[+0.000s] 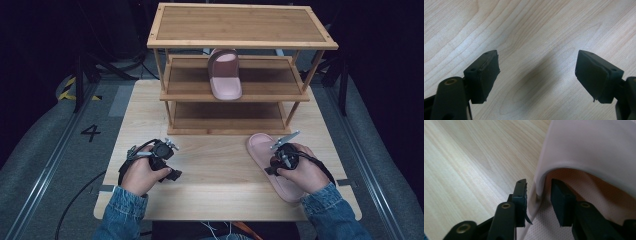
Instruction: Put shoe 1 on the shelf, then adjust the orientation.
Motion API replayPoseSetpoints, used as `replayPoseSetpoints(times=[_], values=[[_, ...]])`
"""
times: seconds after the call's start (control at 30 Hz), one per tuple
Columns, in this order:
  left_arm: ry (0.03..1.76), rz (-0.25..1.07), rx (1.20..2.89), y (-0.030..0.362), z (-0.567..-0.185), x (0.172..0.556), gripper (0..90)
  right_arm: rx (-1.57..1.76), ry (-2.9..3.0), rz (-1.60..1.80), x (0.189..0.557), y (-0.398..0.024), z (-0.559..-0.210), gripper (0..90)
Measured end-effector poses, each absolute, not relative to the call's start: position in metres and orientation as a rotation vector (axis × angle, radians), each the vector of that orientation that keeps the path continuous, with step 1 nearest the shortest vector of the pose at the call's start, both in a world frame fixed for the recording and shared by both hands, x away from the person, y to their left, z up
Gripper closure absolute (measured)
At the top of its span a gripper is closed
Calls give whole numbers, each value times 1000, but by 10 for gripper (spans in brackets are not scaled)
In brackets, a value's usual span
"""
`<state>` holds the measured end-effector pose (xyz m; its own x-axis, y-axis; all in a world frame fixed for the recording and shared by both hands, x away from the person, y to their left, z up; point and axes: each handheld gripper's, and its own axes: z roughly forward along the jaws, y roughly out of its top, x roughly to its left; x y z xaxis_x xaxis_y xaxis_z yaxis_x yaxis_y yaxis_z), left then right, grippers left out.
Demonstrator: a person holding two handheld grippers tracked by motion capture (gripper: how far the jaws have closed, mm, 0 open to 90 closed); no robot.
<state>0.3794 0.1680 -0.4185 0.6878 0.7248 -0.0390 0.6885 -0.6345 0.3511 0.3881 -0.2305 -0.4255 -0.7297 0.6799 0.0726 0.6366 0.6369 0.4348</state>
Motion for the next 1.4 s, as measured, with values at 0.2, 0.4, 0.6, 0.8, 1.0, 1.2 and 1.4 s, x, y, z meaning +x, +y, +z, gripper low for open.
replayPoseSetpoints(times=[0.2, 0.4, 0.6, 0.8, 1.0, 1.2, 1.4], values=[[1109, 156, 2558, 166, -418, 380, 201, 1069, 2747, 672, 387, -229, -424, 793], [1110, 153, 2556, 166, -418, 380, 201, 1084, 2747, 667, 386, -228, -422, 821], [1106, 164, 2554, 169, -418, 383, 200, 1074, 2733, 667, 383, -233, -416, 849], [1121, 151, 2540, 170, -418, 383, 201, 1069, 2739, 697, 382, -237, -410, 851], [1126, 152, 2527, 172, -418, 384, 199, 1057, 2788, 729, 377, -237, -403, 849], [1147, 152, 2516, 179, -416, 385, 201, 1013, 2786, 756, 376, -237, -388, 849], [1146, 125, 2514, 181, -416, 383, 206, 948, 2810, 738, 377, -237, -366, 846]])
